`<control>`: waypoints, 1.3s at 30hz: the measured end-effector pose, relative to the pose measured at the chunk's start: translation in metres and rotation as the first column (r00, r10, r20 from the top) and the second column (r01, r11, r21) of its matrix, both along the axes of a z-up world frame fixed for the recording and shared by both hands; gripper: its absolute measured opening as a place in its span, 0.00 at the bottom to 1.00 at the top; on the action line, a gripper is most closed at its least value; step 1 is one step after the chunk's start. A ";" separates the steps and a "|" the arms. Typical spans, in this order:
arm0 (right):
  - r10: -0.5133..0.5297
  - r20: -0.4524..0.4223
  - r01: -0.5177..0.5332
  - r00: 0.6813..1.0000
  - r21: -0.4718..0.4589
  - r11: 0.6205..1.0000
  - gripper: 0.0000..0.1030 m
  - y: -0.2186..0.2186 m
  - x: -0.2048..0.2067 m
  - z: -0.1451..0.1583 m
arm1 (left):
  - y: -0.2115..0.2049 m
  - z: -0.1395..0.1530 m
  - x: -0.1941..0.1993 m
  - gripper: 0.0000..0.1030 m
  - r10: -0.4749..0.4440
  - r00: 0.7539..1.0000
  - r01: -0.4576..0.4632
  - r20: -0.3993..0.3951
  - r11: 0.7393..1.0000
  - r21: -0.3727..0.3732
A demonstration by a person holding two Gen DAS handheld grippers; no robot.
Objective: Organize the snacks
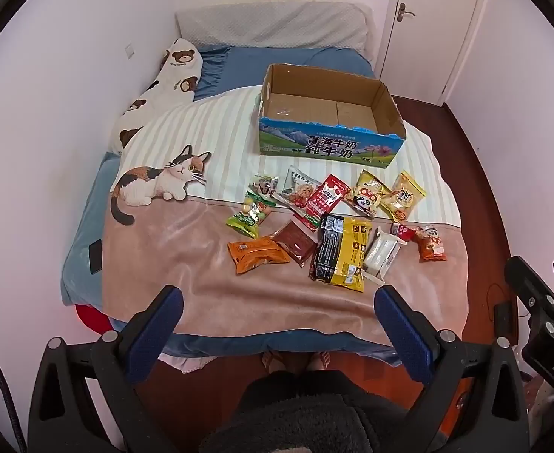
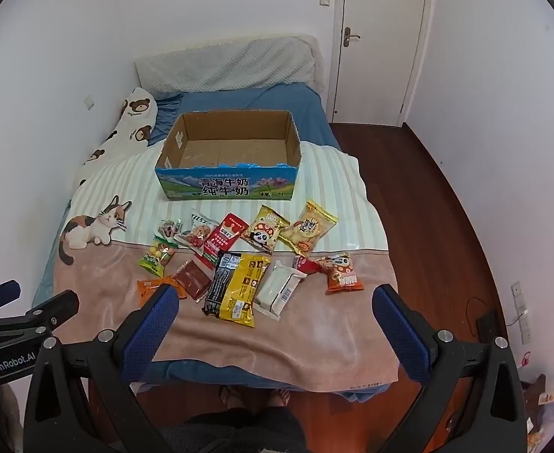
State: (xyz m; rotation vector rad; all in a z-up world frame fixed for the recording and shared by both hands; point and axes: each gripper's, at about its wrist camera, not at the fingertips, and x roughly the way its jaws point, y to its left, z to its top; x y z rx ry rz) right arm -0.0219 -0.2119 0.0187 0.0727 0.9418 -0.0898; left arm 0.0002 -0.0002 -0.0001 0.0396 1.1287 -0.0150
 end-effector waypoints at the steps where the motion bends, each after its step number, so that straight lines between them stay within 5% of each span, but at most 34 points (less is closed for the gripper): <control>1: -0.002 -0.007 0.002 1.000 -0.010 1.000 1.00 0.000 0.000 0.000 | 0.000 0.000 0.000 1.00 0.001 1.000 -0.001 0.000 1.000 -0.003; 39: -0.002 -0.014 0.002 1.000 -0.013 1.000 1.00 -0.002 -0.004 0.007 | -0.006 0.006 -0.009 1.00 -0.013 1.000 0.013 0.001 1.000 -0.012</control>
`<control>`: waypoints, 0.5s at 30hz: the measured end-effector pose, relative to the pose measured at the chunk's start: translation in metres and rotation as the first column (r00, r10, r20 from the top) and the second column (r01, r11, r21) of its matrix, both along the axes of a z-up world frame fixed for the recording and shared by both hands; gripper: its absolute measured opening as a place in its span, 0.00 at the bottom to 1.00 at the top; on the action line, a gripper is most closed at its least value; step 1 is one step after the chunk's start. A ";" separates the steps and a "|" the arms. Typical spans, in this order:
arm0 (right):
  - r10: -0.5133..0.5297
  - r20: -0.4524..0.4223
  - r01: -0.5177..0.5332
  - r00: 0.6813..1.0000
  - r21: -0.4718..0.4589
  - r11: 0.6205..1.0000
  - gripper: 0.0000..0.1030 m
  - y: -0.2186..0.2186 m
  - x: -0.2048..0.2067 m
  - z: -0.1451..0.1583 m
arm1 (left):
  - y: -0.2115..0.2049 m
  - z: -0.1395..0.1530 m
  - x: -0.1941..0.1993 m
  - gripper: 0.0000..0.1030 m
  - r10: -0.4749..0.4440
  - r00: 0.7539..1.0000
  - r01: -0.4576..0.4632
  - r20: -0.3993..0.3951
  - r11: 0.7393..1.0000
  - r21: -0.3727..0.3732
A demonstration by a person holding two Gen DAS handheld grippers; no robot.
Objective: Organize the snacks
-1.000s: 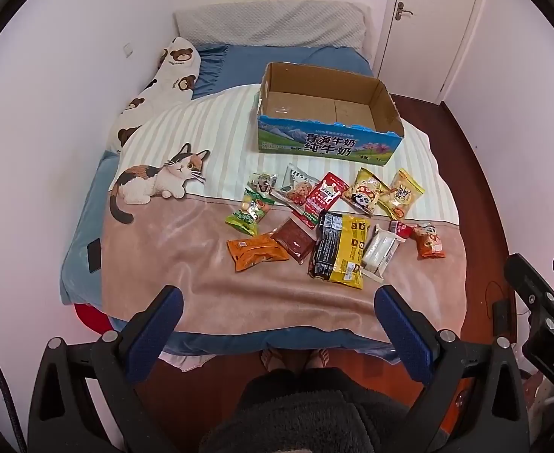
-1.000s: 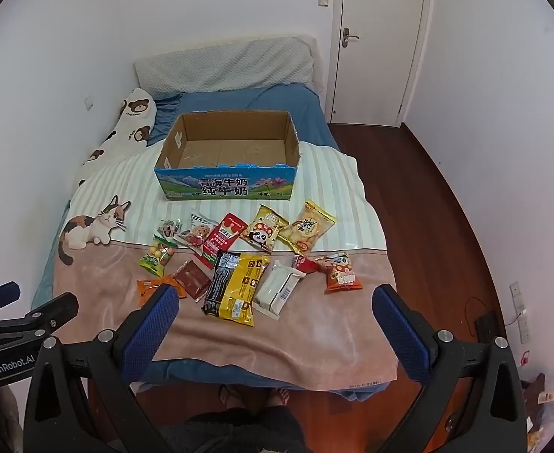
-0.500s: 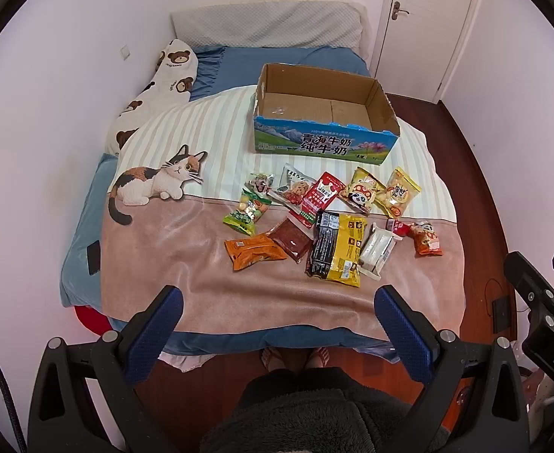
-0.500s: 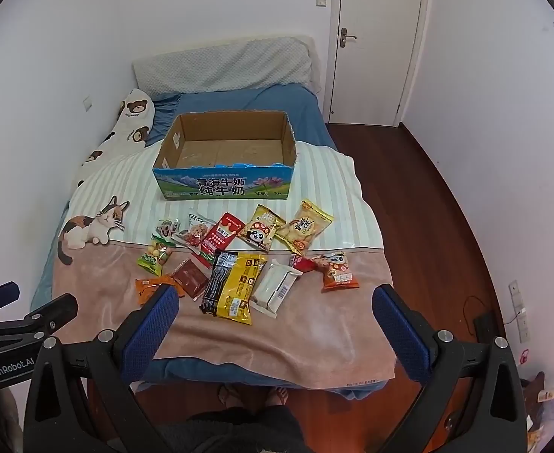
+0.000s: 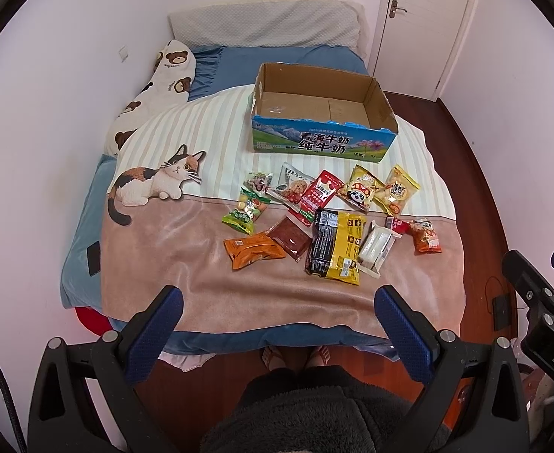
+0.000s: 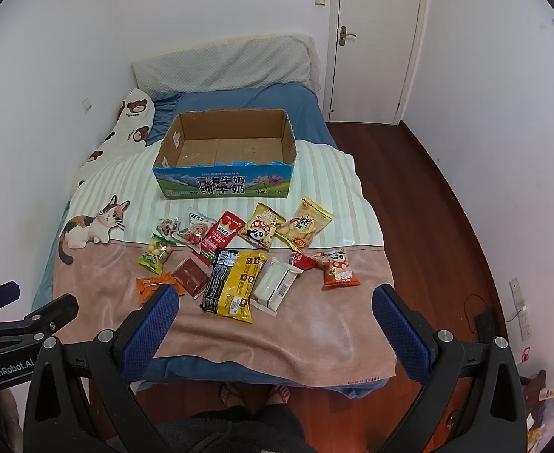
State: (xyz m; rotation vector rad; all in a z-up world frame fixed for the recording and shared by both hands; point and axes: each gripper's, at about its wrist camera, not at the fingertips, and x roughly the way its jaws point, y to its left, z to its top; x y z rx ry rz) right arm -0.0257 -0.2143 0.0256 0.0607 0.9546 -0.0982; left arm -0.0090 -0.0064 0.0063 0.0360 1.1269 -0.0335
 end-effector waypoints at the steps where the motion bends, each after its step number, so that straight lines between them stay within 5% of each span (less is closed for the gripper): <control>1: 0.000 0.000 0.000 1.000 0.000 1.000 1.00 0.000 0.001 0.000 | 0.000 0.000 0.000 1.00 0.000 1.000 0.000 0.000 1.000 0.000; 15: -0.003 -0.006 0.003 1.000 0.003 1.000 1.00 0.005 0.001 0.000 | 0.003 0.000 0.001 1.00 -0.003 1.000 0.003 -0.004 1.000 0.000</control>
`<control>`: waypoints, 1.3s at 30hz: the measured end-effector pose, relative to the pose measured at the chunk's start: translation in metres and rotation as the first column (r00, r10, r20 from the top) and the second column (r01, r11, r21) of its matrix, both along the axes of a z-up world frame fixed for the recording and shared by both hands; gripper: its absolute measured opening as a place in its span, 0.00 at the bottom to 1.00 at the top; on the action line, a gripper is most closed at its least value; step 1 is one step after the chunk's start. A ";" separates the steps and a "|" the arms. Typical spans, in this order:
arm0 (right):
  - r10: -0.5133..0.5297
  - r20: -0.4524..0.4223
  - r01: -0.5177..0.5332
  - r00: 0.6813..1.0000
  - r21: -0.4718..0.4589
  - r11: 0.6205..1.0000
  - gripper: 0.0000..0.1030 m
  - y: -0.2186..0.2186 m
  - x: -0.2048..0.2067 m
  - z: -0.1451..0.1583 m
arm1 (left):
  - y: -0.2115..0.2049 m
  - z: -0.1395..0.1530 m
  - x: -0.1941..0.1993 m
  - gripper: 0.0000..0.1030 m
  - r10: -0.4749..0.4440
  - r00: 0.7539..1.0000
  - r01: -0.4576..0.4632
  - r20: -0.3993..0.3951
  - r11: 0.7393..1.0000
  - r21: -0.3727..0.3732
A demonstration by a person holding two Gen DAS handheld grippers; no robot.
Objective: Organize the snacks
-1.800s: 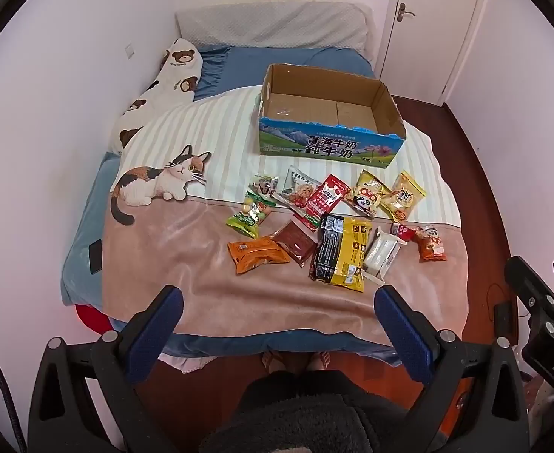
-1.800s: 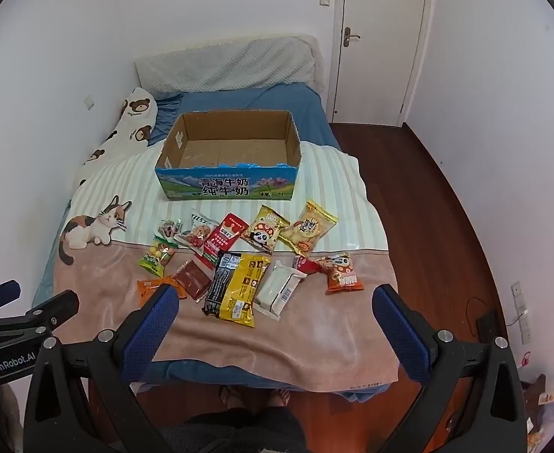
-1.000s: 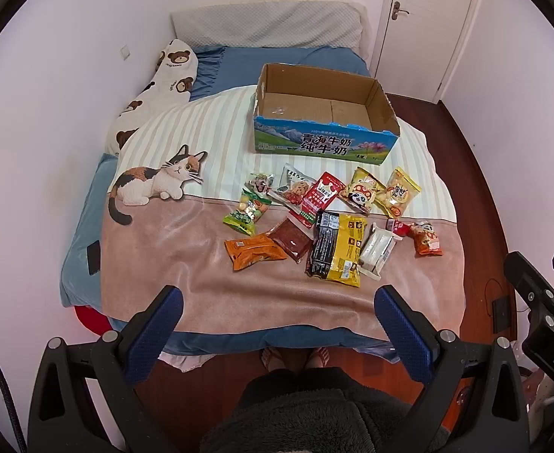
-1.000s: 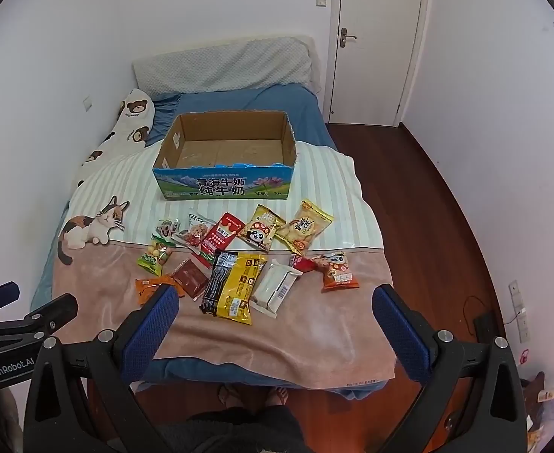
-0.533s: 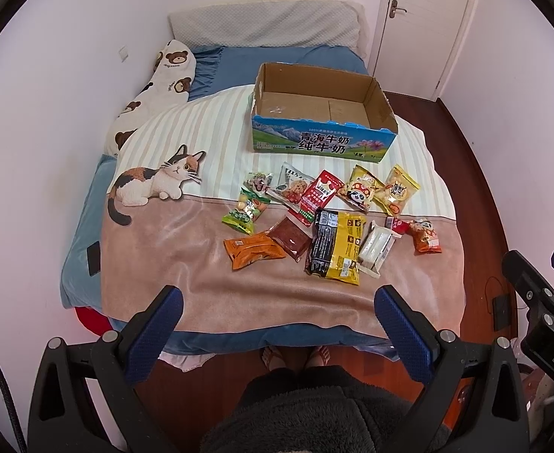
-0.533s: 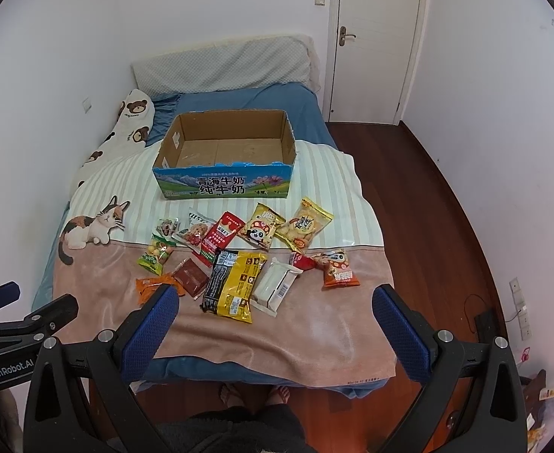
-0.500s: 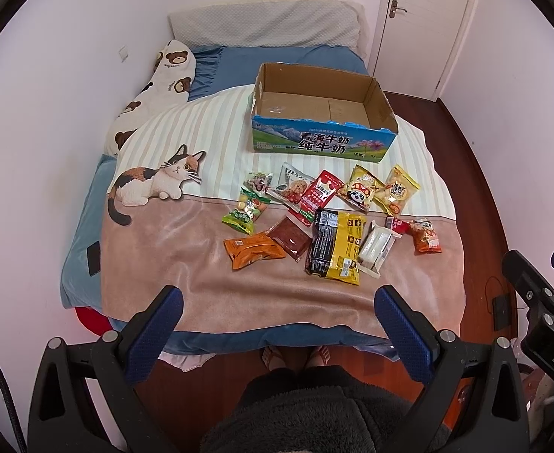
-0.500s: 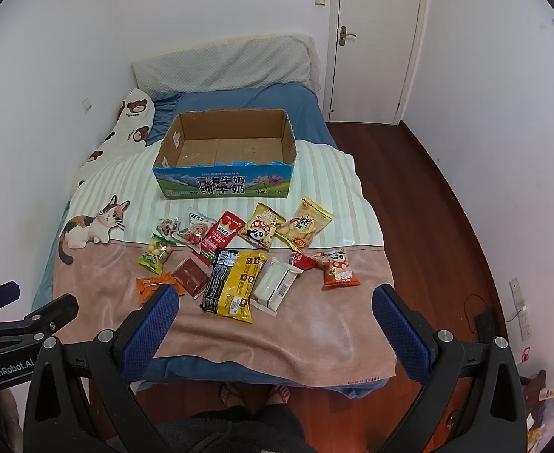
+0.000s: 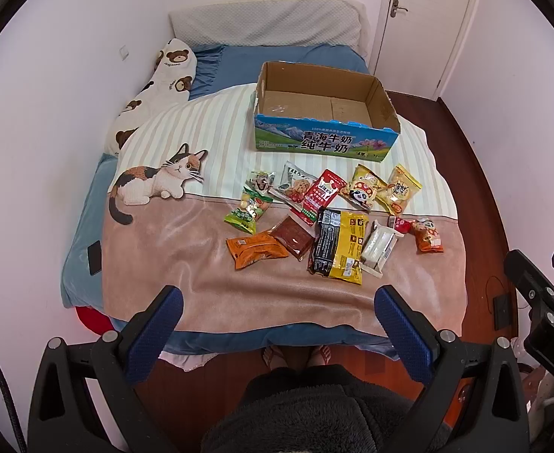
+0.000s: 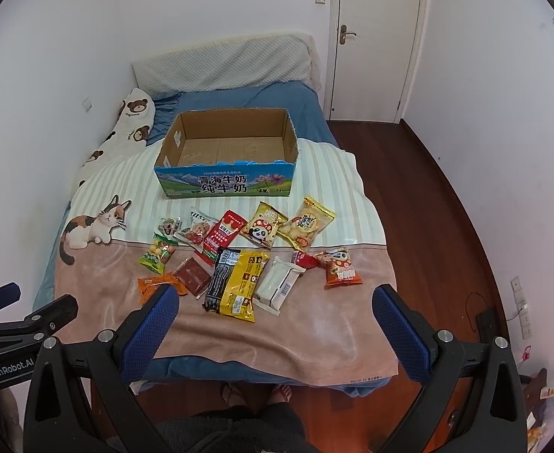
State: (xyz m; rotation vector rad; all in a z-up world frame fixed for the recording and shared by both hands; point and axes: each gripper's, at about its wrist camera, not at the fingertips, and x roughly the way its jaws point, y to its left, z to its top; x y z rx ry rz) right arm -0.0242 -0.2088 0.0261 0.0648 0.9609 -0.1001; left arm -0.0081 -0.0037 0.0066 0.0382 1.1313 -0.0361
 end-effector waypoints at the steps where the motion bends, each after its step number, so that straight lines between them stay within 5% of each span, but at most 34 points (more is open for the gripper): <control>1: 0.000 0.001 0.000 1.000 0.000 1.000 1.00 0.000 0.000 0.000 | 0.000 0.000 0.000 1.00 0.000 1.000 0.000 0.000 1.000 0.000; 39: -0.001 -0.002 0.001 1.000 0.009 1.000 1.00 0.006 -0.005 -0.006 | -0.001 -0.001 0.006 1.00 -0.011 1.000 0.011 0.007 1.000 0.000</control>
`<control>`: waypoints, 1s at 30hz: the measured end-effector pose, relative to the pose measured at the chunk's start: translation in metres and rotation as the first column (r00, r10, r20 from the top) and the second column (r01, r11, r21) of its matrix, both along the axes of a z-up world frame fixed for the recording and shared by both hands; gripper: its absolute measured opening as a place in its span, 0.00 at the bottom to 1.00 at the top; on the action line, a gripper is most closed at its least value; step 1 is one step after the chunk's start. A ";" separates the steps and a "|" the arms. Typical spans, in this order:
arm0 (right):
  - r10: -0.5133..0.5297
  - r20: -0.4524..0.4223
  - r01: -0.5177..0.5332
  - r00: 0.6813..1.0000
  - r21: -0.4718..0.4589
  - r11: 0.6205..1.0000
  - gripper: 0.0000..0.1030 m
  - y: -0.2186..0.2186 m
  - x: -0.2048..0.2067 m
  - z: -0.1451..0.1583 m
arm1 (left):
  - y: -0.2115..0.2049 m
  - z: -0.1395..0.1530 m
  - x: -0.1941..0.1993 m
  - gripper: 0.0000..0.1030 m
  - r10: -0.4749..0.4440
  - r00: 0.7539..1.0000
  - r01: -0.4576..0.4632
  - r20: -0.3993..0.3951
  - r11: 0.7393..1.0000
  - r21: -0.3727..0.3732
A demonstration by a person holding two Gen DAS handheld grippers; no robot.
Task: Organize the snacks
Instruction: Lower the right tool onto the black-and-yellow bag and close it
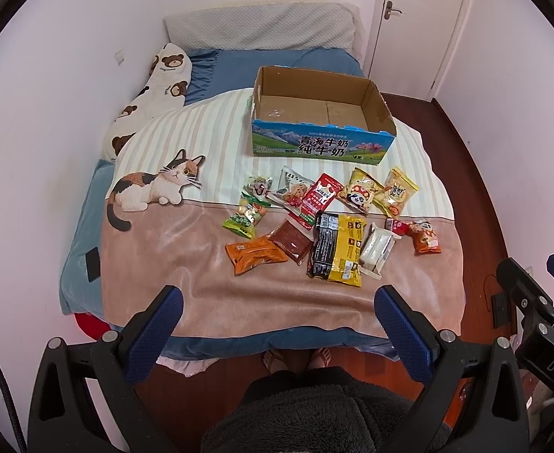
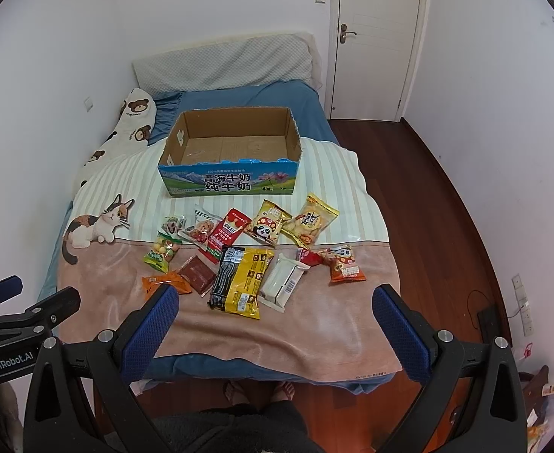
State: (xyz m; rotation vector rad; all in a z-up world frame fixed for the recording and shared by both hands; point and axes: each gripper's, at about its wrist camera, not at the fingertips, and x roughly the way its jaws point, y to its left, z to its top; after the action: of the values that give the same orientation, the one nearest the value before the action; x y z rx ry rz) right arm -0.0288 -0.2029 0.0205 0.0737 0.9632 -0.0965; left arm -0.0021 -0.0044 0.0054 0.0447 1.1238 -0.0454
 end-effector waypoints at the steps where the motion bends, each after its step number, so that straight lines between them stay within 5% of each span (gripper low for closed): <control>1: 0.000 -0.003 0.000 1.000 0.001 1.000 1.00 0.001 0.000 0.000 | 0.000 -0.001 0.001 1.00 0.000 1.000 0.000 -0.003 1.000 0.000; 9: -0.019 -0.049 0.021 0.999 0.037 0.999 1.00 -0.005 0.019 -0.026 | 0.003 -0.034 0.031 1.00 0.040 0.999 -0.040 0.005 0.996 0.073; 17: -0.042 -0.226 0.076 0.973 0.146 0.986 1.00 -0.019 0.095 -0.140 | 0.022 -0.128 0.094 1.00 0.078 0.990 -0.051 -0.119 0.975 0.216; 23: -0.099 -0.427 0.202 0.899 0.203 0.958 0.98 -0.055 0.149 -0.261 | 0.015 -0.199 0.127 1.00 0.099 0.969 -0.039 -0.228 0.967 0.253; 30: 0.034 -0.484 0.163 0.875 0.360 0.919 0.97 -0.027 0.193 -0.315 | 0.021 -0.242 0.150 1.00 0.156 0.949 -0.062 -0.275 0.945 0.321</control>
State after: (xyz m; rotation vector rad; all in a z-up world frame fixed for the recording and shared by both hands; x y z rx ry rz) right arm 0.1646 -0.2298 -0.2943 0.4731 1.4751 0.0199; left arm 0.1477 0.0168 -0.2370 0.2620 1.4264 0.2327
